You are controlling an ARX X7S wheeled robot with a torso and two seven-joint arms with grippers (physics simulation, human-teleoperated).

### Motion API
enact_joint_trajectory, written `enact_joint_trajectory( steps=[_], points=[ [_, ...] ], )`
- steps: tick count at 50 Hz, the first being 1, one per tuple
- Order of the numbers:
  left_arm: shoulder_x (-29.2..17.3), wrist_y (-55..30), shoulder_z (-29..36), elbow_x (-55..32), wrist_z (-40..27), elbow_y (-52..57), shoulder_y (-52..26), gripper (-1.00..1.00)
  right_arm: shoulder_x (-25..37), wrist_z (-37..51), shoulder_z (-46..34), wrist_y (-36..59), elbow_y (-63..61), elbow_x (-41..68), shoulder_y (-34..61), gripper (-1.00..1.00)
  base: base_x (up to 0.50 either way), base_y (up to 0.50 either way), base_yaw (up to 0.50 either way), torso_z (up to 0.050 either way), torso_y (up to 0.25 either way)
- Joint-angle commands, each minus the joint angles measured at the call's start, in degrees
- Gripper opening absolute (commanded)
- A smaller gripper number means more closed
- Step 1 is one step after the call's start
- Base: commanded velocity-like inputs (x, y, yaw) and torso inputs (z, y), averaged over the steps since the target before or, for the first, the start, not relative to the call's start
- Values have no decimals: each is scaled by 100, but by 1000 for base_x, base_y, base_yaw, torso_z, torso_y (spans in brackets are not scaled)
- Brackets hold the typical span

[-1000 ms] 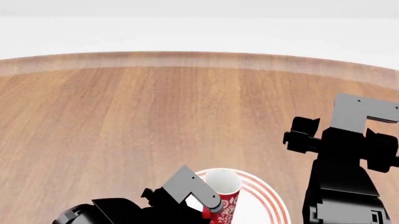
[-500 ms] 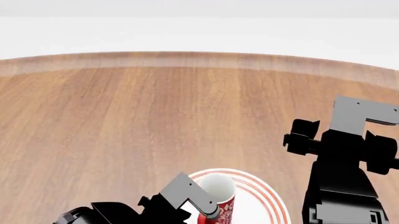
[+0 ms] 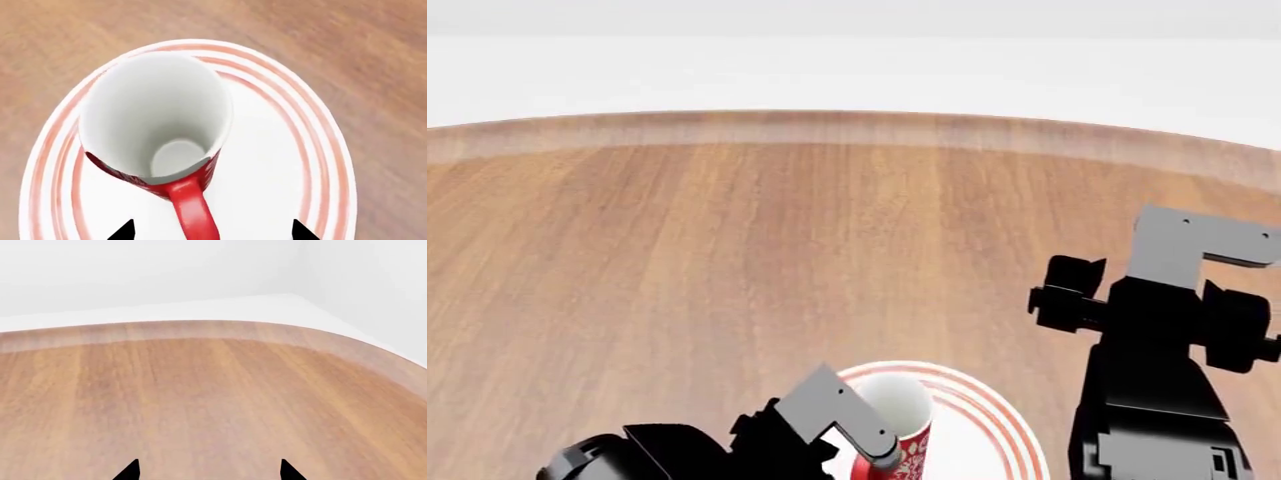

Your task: Pick up the red mug and put it on the plate

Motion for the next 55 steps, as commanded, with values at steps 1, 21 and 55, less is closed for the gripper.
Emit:
enact_joint_trajectory(
  steps=[1,21,55],
  points=[
    [0,19,14,69,188,-89,-145,100,-28,-10,-46,-99,204,-6,87,100,0,0,0,0,0],
    [-1732,-696,-229,-460,-1375,3350,-491,100,-55,39,-92,114,-145,40,13,100,0,0,0,0,0],
    [-2750,1327,-2026,-455,-2686,4118,-730,100,-30,-39,-317,539,-1621,139,-284,100,0,0,0,0,0]
  ],
)
